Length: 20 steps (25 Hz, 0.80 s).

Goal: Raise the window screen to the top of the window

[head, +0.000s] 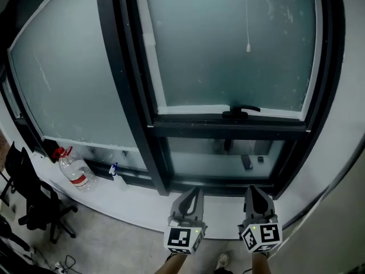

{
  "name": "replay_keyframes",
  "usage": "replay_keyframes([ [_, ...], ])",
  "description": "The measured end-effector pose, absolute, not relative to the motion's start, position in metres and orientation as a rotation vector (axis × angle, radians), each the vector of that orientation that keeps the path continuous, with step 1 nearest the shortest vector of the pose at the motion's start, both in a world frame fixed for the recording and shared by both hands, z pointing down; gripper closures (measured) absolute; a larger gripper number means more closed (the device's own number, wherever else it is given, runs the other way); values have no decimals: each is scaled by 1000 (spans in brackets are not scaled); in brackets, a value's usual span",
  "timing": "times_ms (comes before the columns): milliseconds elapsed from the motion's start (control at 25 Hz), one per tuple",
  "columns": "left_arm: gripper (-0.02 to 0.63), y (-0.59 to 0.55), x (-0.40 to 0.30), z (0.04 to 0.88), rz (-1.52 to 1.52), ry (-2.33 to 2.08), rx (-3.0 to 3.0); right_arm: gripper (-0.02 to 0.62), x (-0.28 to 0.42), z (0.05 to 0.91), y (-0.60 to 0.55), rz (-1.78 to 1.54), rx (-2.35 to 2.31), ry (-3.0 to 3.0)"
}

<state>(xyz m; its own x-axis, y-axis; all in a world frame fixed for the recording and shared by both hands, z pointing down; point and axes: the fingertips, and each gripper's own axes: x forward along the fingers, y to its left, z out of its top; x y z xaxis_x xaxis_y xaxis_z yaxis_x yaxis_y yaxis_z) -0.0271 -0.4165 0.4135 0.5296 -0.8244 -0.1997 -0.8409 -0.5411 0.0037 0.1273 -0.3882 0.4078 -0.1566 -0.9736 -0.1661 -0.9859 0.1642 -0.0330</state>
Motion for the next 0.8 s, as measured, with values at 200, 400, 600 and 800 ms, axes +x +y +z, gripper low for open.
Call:
replay_keyframes([
  [200, 592, -379, -45, 402, 314, 1453, -2645, 588, 107, 407, -346, 118, -1942, 2292],
  [400, 592, -343, -45, 403, 341, 1477, -2664, 588, 105, 401, -300, 156, -1968, 2297],
  [600, 594, -293, -24, 407, 312, 1484, -2676, 588, 133, 409, -246, 123, -2015, 2274],
  [800, 593, -231, -12, 417, 272, 1530, -2660, 588, 154, 422, -182, 101, -2016, 2303],
])
